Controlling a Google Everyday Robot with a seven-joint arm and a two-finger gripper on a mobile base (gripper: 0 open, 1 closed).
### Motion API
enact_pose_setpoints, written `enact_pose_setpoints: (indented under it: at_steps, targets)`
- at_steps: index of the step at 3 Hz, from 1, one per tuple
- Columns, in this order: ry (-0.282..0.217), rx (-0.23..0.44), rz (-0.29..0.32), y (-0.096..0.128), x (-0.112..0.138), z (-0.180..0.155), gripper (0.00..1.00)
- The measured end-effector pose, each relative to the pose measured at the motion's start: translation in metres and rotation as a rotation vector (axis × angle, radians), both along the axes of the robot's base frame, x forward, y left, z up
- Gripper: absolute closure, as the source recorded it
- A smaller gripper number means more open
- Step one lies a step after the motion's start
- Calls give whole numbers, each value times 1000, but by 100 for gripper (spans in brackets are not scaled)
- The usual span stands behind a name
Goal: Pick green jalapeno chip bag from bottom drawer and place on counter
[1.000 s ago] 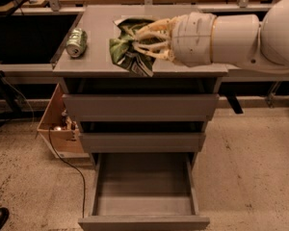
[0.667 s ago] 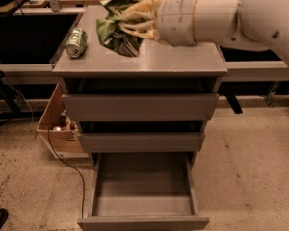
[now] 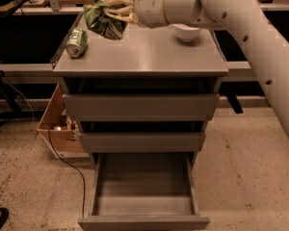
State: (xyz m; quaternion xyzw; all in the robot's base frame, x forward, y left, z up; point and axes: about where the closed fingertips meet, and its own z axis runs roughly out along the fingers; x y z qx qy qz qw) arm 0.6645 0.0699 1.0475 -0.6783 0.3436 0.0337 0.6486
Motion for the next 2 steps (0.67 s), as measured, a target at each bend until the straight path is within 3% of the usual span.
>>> enact_pose_setpoints:
  at_steps: [1, 2]
  targets:
    - [-19, 8, 20, 24, 48, -15, 100]
    - [-19, 7, 20, 24, 48, -15, 100]
